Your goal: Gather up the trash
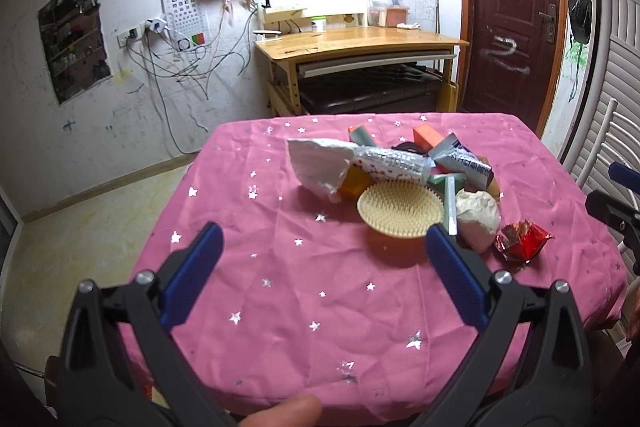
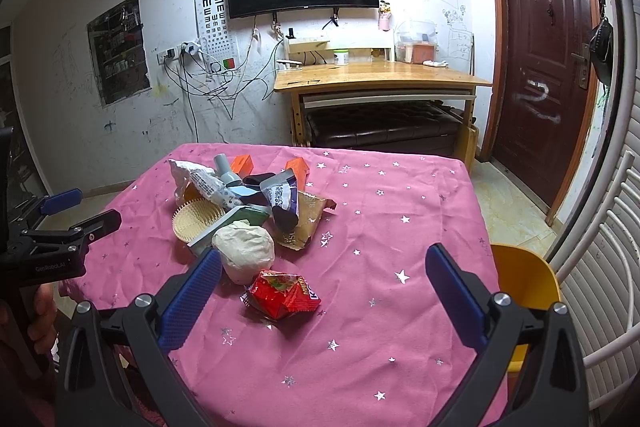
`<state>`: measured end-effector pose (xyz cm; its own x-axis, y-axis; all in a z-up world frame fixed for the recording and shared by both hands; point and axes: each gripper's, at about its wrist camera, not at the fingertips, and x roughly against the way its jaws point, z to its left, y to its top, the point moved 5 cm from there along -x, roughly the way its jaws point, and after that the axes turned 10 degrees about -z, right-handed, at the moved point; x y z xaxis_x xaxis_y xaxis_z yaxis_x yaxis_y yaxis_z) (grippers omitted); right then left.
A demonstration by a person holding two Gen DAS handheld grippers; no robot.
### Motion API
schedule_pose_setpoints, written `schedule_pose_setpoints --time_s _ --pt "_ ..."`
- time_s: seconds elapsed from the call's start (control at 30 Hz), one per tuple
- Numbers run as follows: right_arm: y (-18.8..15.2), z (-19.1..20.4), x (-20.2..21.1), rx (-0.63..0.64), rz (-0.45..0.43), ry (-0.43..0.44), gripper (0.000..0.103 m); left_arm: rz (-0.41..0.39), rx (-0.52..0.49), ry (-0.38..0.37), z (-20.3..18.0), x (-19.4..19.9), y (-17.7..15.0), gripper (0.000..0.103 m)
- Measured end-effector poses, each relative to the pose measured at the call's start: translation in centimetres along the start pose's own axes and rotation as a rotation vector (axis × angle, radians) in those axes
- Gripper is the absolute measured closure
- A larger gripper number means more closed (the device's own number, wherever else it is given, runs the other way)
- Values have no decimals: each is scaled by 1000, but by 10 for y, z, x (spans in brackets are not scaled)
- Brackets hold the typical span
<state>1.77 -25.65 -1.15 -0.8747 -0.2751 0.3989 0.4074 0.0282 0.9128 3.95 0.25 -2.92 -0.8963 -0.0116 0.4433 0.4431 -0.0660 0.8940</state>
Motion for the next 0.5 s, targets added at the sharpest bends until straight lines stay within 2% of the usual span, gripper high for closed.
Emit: schedule_pose_setpoints --time_s 0.5 --pt "-2 2 -3 7 13 13 7 4 2 -10 2 0 0 6"
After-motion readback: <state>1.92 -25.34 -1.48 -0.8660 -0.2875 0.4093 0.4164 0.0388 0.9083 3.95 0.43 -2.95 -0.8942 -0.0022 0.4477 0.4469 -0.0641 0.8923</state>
